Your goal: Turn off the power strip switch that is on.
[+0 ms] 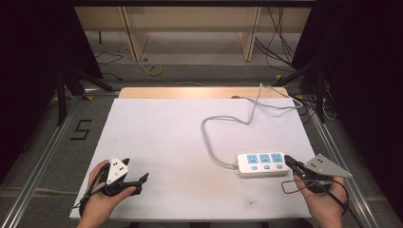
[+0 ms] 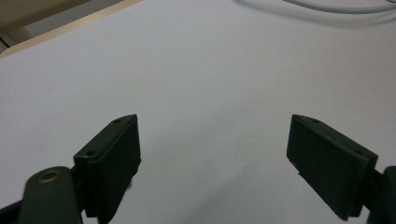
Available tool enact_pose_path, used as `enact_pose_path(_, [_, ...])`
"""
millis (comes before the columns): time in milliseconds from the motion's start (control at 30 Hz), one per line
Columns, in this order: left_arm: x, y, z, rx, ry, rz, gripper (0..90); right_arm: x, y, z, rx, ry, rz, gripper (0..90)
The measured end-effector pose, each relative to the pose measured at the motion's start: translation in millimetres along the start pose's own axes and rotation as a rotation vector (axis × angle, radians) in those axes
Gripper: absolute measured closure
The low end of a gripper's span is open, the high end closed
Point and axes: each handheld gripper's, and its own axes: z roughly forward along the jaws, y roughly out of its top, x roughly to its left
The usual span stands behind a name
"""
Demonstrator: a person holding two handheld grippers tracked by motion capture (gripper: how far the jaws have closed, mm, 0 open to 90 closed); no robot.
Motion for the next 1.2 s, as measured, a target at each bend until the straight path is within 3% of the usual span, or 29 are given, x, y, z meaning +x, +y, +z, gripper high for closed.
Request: enact_pose_path(1200, [-0.2, 0.9, -0.2, -0.005, 0.005, 0.013, 17.5, 2.8, 28.5, 19.2, 0.060, 0.047, -0.033, 90.0])
